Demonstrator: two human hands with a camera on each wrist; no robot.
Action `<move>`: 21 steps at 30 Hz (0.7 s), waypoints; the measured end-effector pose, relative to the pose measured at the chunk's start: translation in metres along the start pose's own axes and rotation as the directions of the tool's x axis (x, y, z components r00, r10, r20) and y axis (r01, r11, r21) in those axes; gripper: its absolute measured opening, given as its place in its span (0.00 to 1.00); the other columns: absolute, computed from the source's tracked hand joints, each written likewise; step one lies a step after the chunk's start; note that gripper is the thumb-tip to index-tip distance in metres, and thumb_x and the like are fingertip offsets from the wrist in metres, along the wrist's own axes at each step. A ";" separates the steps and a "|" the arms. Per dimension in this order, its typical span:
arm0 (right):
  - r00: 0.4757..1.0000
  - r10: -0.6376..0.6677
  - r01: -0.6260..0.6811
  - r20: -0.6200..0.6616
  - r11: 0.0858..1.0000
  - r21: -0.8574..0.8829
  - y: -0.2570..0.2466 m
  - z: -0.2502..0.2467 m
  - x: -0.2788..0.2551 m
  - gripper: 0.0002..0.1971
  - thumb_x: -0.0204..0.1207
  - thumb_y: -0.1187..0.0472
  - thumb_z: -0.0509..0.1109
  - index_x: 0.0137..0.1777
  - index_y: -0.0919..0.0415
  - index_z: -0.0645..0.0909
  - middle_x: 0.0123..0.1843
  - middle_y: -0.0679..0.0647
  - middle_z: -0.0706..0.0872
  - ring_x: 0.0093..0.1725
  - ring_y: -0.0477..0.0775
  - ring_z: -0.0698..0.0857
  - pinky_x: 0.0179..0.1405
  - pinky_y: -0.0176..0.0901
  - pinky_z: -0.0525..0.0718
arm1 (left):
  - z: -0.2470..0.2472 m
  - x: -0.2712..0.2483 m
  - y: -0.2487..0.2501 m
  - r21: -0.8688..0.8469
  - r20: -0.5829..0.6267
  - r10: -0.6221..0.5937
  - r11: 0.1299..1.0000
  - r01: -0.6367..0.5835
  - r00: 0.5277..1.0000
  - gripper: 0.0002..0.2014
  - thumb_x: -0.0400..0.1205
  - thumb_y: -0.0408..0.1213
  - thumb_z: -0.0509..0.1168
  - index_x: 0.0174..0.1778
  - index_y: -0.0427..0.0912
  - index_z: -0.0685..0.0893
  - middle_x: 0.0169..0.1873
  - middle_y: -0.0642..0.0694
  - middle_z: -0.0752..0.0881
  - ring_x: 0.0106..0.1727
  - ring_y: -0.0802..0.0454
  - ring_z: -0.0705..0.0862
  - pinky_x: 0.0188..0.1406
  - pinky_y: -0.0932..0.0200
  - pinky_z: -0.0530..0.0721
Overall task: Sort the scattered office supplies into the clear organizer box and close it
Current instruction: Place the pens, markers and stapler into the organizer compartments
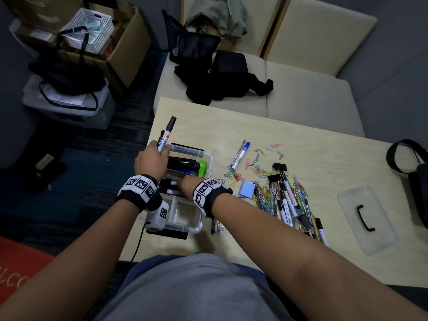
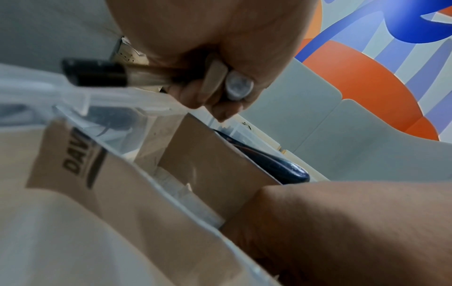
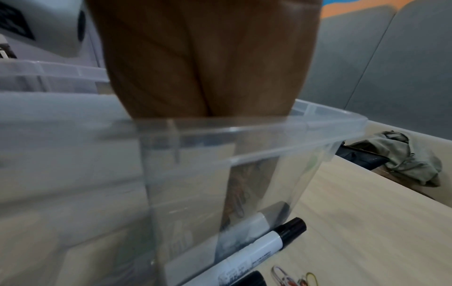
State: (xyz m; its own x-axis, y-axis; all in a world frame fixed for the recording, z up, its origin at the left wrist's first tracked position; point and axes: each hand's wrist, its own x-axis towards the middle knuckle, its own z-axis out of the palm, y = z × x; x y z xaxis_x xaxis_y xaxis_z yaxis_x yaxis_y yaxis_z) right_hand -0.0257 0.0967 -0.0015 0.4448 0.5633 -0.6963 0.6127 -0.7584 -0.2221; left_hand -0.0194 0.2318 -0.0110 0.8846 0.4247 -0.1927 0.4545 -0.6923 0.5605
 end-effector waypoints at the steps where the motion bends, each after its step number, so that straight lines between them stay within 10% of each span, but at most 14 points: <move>1: 1.000 0.010 -0.010 0.011 1.000 0.007 -0.001 0.000 0.000 0.20 0.84 0.70 0.59 0.76 0.66 0.74 0.62 0.69 0.84 0.58 0.67 0.86 0.52 0.52 0.82 | 0.000 0.000 0.000 0.001 -0.001 0.001 1.000 -0.001 1.000 0.18 0.84 0.55 0.58 0.46 0.41 0.78 0.36 0.40 0.82 0.38 0.38 0.77 0.40 0.49 0.75; 12: 0.966 0.103 0.068 -0.235 0.781 0.621 0.028 -0.017 -0.026 0.10 0.85 0.61 0.64 0.52 0.67 0.84 0.44 0.63 0.91 0.39 0.61 0.91 0.41 0.53 0.91 | 0.000 -0.003 -0.003 -0.024 0.014 0.052 0.998 -0.051 0.999 0.18 0.84 0.57 0.57 0.48 0.44 0.77 0.36 0.40 0.84 0.39 0.35 0.80 0.39 0.47 0.77; 21: 0.732 0.469 0.315 -0.494 0.410 0.856 0.031 -0.034 -0.025 0.17 0.83 0.47 0.66 0.59 0.61 0.81 0.45 0.60 0.89 0.33 0.58 0.89 0.26 0.49 0.88 | 0.002 -0.017 0.011 -0.080 0.135 0.235 0.971 -0.226 0.963 0.10 0.83 0.50 0.61 0.46 0.47 0.73 0.32 0.43 0.82 0.34 0.40 0.81 0.34 0.46 0.82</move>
State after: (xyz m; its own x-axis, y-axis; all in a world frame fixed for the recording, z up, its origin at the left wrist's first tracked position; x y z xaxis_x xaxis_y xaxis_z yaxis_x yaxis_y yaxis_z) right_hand 0.0043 0.0704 0.0320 0.9355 0.2190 -0.2771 -0.1682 -0.4137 -0.8947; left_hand -0.0294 0.2155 -0.0030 0.9724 0.1676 -0.1621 0.2330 -0.7211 0.6524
